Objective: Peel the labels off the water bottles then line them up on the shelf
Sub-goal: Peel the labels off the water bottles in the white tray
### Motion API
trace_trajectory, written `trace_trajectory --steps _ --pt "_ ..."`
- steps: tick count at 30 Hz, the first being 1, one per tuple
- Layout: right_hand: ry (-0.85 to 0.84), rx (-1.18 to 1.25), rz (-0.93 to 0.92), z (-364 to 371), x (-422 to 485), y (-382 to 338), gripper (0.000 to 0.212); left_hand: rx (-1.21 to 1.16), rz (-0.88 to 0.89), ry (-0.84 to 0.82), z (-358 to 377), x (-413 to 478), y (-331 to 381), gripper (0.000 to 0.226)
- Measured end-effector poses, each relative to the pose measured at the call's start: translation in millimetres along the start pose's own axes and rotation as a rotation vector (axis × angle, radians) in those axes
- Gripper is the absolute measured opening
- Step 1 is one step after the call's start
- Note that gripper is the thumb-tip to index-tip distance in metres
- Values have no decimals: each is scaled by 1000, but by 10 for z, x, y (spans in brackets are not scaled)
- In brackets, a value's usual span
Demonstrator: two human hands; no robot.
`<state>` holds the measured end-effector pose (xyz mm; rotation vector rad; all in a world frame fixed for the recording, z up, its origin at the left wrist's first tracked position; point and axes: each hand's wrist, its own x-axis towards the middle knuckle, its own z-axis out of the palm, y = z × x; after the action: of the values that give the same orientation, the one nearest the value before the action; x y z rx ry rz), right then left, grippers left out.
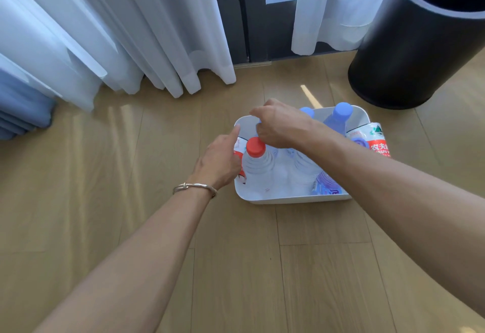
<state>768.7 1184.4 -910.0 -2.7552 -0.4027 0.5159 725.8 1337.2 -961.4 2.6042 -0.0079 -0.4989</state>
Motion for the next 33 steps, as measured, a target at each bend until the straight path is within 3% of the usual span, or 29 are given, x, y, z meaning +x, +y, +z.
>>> trace_trajectory --steps 7,14,19,24,26,29,33 --pt "-7 -46 70 130 90 138 36 -35 3 84 -138 -12 167 58" --pt "212 95 -21 -312 -54 181 30 -203 -20 201 -449 37 269 51" --pt "448 392 -115 -786 -231 199 29 -362 51 138 -562 91 403 63" --pt "655 776 -118 -914 -303 161 26 -456 173 -10 -554 70 620 106" --pt "702 959 -94 -940 -324 165 21 -500 246 -10 -556 37 696 102" --pt "741 1116 -60 -939 -336 193 15 -593 301 20 -593 -13 839 72" --pt "669 1335 8 -883 -317 265 33 -702 330 -34 -621 -93 950 65"
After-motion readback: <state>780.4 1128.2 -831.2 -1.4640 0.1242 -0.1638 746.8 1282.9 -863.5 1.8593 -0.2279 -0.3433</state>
